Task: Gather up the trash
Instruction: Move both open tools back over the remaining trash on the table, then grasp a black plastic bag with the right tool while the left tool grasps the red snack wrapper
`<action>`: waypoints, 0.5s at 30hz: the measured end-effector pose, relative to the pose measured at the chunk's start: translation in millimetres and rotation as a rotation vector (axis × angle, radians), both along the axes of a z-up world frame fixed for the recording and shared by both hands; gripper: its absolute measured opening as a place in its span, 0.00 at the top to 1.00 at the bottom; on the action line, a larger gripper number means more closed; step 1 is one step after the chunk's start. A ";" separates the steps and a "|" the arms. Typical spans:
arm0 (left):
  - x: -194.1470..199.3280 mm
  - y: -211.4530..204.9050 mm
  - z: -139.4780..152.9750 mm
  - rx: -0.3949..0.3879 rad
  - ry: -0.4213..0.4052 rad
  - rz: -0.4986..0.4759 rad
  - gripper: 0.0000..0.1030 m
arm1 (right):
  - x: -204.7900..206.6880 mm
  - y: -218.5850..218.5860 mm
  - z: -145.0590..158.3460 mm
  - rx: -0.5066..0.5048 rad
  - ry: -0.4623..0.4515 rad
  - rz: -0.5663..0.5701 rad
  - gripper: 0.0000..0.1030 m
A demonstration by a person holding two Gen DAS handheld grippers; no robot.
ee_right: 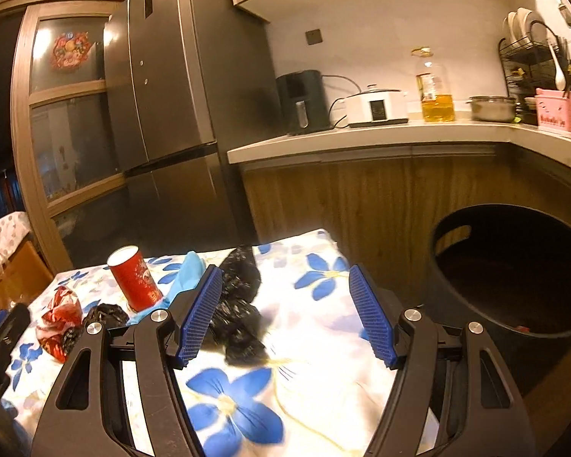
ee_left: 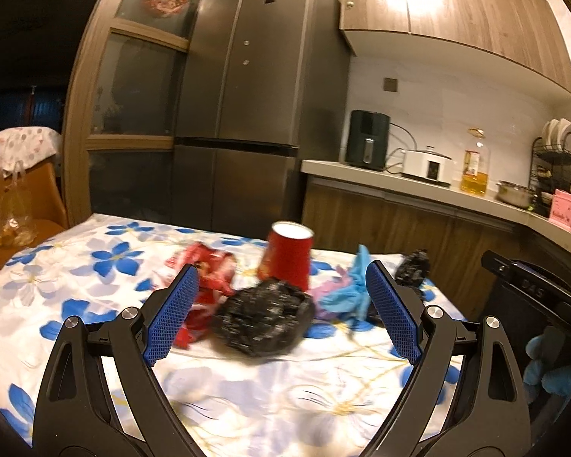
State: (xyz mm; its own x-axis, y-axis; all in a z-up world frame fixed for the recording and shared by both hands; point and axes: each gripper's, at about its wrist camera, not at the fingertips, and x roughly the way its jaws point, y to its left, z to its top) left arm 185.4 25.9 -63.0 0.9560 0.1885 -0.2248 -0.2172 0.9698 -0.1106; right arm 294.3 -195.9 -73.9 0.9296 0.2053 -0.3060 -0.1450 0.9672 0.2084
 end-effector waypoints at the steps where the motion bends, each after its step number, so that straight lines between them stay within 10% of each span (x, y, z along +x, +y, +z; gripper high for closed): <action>1: 0.2 4.3 0.3 -0.002 0.000 0.008 0.15 | 6.9 3.6 -1.1 0.006 0.007 0.006 0.33; 15: 15.8 58.0 1.1 -0.022 0.020 0.108 0.15 | 71.0 43.8 -21.9 -0.024 0.098 0.045 0.41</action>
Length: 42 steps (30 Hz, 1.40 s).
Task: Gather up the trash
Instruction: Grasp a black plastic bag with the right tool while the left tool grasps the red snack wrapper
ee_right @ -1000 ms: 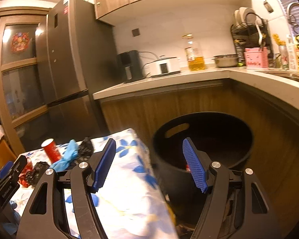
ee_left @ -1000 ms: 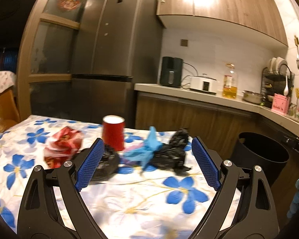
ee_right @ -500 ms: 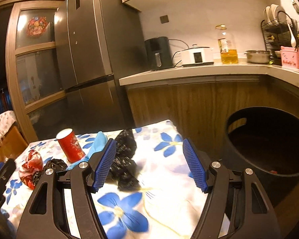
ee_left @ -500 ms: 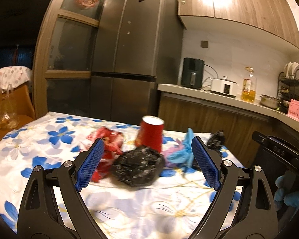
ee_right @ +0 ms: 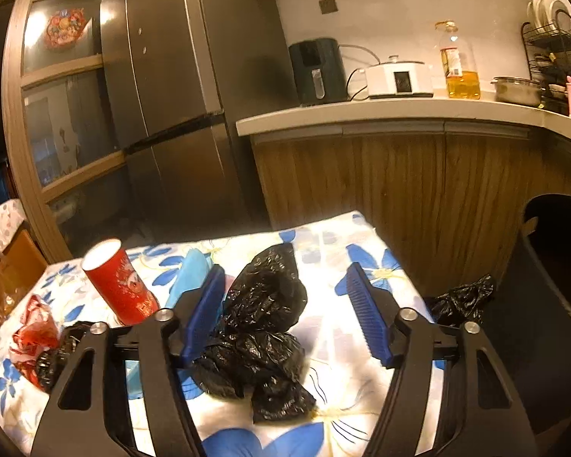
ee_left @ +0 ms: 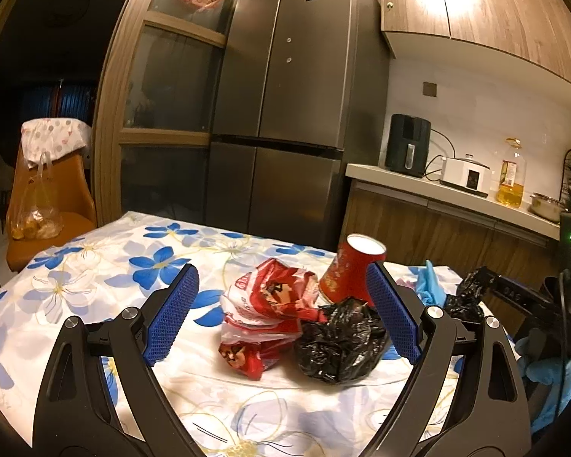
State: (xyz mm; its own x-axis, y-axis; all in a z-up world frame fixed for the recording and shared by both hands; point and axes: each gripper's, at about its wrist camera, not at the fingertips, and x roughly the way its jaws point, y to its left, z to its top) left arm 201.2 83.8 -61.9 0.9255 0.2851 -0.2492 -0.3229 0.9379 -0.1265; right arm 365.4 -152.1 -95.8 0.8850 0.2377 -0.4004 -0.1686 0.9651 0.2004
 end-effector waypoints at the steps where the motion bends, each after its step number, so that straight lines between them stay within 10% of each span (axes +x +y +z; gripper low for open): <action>1: 1.7 2.1 -0.6 -0.005 0.004 -0.001 0.15 | 2.7 1.7 -2.7 -0.003 0.011 0.008 0.46; 13: 39.7 26.8 -21.0 -0.126 0.134 -0.026 0.19 | -0.2 6.0 -7.6 -0.003 0.024 0.070 0.96; 42: 31.8 50.0 -43.6 -0.281 0.200 -0.059 0.80 | -87.6 -21.2 33.6 0.045 -0.114 0.059 0.97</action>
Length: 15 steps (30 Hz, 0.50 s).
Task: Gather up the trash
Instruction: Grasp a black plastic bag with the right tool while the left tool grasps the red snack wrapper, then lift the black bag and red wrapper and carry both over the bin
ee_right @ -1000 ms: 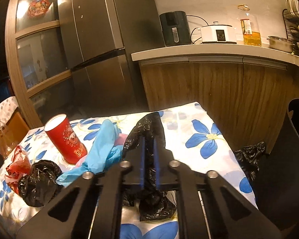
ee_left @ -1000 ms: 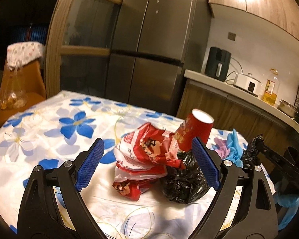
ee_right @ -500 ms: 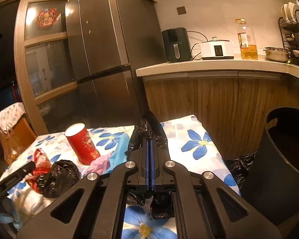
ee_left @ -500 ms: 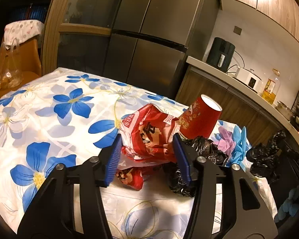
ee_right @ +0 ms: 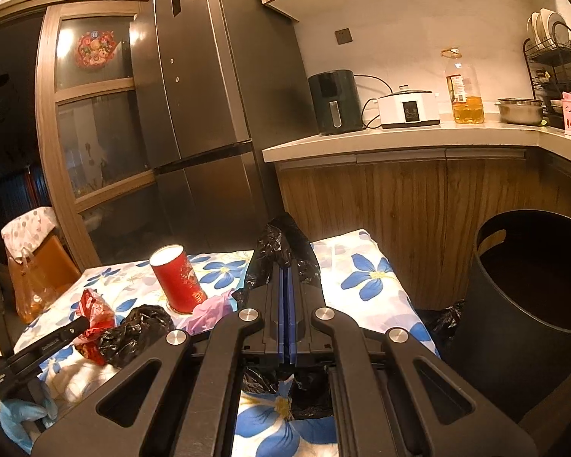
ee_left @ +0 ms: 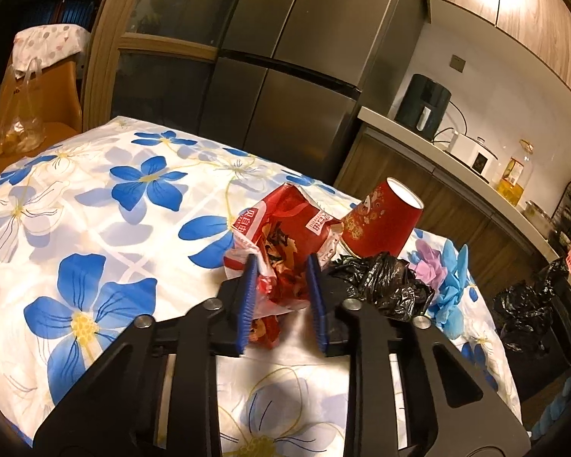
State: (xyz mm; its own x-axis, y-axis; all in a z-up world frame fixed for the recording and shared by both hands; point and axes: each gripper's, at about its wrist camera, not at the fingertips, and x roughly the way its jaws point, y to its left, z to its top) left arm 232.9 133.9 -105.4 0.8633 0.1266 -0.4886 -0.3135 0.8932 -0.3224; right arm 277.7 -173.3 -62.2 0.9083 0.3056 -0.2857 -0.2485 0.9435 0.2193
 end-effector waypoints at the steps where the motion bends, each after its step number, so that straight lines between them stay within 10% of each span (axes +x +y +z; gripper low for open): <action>1: -1.0 -0.3 0.3 0.001 -0.001 -0.001 0.81 | -1.1 -1.3 1.5 0.000 -0.002 0.000 0.97; 4: -3.8 -1.8 1.5 0.011 -0.005 0.002 1.00 | -5.9 -1.8 3.9 0.001 -0.009 0.001 0.97; 15: -30.8 -2.8 17.0 0.020 -0.062 -0.003 1.00 | -23.1 -7.2 12.4 0.010 -0.031 0.006 0.98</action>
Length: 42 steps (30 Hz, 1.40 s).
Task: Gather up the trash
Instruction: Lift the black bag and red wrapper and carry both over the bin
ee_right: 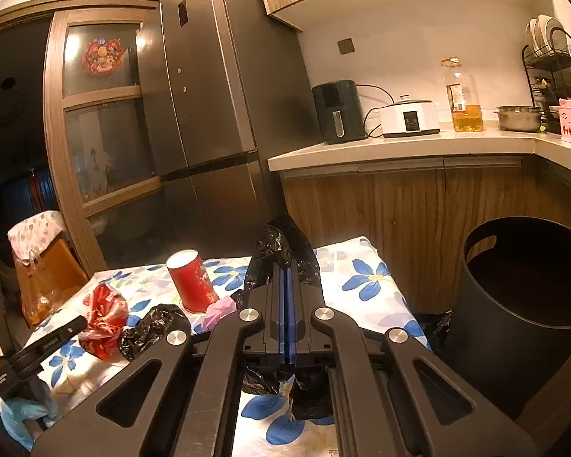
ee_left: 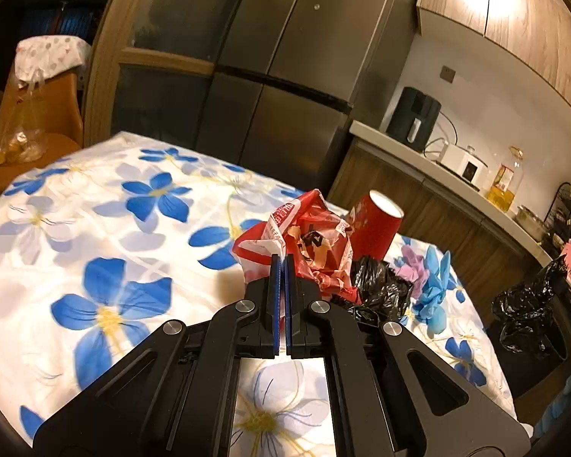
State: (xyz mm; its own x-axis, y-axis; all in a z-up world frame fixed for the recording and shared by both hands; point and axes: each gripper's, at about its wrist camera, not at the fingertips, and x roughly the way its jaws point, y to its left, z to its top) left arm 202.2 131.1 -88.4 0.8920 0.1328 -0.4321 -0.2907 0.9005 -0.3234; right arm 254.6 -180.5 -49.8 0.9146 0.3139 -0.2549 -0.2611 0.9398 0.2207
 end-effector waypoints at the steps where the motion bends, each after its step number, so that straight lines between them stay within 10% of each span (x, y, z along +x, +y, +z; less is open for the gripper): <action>1: -4.6 -0.1 3.3 0.003 -0.008 0.000 1.00 | -2.2 -1.2 1.6 0.003 -0.004 -0.001 0.98; 42: -9.3 -200.4 92.8 0.103 -0.229 -0.414 1.00 | -68.8 -112.2 46.8 0.048 -0.162 -0.204 0.98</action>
